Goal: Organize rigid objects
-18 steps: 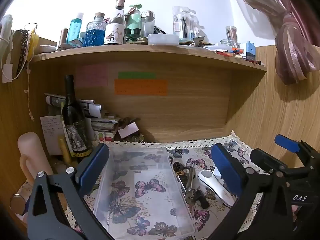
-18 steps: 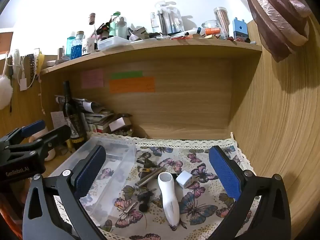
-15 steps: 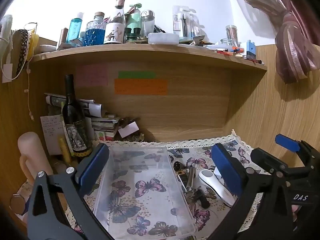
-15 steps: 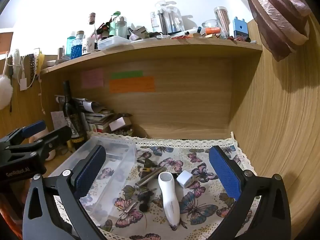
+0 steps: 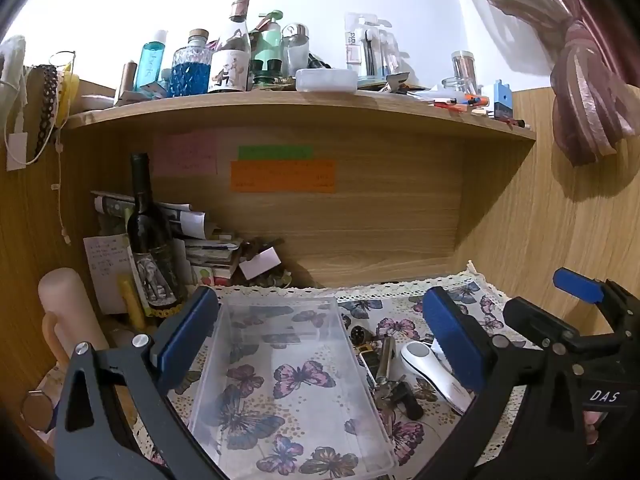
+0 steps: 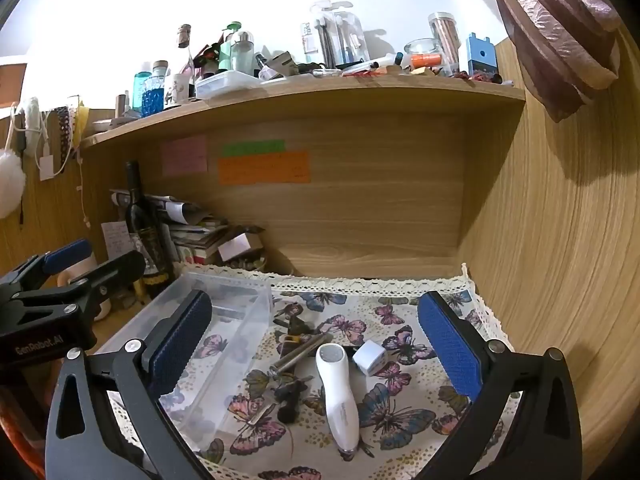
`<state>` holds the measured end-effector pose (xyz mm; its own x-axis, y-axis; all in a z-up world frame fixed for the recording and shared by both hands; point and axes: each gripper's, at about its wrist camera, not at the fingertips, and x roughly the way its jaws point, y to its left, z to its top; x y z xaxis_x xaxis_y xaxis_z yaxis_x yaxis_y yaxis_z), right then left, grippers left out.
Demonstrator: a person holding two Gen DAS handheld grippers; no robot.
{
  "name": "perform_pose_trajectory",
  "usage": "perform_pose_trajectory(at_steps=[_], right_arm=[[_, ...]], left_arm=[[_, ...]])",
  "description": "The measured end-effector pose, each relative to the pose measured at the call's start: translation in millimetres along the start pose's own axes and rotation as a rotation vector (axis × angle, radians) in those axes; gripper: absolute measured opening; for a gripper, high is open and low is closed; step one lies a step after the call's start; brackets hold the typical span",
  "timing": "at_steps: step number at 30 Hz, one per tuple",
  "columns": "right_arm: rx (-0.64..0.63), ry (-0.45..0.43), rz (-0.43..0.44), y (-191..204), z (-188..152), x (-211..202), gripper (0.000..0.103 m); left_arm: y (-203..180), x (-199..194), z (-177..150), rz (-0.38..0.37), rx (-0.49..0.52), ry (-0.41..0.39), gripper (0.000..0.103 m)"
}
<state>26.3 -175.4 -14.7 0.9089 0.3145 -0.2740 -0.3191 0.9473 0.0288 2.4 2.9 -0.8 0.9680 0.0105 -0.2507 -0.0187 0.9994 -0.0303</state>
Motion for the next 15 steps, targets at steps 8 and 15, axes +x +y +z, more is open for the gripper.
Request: perform_pose_trajectory(at_steps=[8,15], right_arm=[[0.0,0.001,-0.002,-0.7,0.0,0.4,0.103],[0.0,0.001,-0.001,-0.7,-0.2,0.5,0.103]], left_arm=[[-3.8,-1.5,1.8,0.0,0.002,-0.003,0.103],[-4.3,-1.6,1.4,0.005,0.003,-0.004,0.103]])
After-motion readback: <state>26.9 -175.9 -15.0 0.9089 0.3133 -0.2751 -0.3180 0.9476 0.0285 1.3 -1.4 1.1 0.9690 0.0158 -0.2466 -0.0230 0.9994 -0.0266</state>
